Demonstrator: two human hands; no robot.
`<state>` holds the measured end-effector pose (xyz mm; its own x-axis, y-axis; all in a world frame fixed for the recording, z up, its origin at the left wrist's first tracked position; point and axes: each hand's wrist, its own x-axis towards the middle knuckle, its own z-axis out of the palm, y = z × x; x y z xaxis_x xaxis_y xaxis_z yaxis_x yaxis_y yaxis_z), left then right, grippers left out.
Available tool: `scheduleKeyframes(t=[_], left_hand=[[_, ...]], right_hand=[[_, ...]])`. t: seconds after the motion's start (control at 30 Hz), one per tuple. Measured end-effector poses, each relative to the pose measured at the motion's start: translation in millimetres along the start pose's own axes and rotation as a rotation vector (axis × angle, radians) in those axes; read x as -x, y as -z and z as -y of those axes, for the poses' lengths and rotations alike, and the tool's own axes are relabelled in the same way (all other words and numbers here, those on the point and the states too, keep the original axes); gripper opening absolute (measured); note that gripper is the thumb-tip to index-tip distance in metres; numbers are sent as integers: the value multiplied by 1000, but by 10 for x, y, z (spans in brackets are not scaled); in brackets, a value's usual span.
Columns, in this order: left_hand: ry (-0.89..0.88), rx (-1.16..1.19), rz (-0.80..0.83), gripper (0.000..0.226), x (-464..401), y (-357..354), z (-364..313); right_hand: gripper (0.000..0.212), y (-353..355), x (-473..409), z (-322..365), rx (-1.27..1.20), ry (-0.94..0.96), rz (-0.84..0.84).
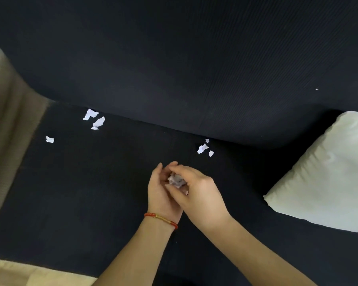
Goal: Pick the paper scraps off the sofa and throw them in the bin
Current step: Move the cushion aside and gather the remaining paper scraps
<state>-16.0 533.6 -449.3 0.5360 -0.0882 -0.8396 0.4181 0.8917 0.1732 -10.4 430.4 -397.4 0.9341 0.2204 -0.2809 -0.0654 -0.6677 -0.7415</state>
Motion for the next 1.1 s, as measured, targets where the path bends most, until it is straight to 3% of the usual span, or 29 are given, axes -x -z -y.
scheduleKeyframes(t=[0.1, 0.2, 0.27, 0.4, 0.47, 0.63, 0.9, 1.1], left_hand=[[41, -26, 55, 34, 54, 34, -26], [49, -25, 42, 25, 62, 4, -19], [53, 1, 31, 31, 50, -23, -43], [79, 55, 45, 34, 67, -47, -160], [84, 79, 55, 33, 77, -38, -193], [81, 108, 25, 37, 53, 24, -244], [64, 135, -3, 32, 43, 146, -304], [52, 132, -12, 27, 55, 155, -330]], right_hand=[[31, 59, 34, 58, 32, 82, -95], [17, 201, -68, -37, -169, -13, -192], [17, 318, -289, -302, -96, -100, -253], [16, 482, -791, -983, 59, -403, -109], [32, 483, -916, -1222, 86, -499, -14], [41, 298, -1103, -1364, 117, -552, 45], [43, -13, -1334, -1232, 182, -700, -32], [26, -40, -1437, -1229, 297, -651, -64]])
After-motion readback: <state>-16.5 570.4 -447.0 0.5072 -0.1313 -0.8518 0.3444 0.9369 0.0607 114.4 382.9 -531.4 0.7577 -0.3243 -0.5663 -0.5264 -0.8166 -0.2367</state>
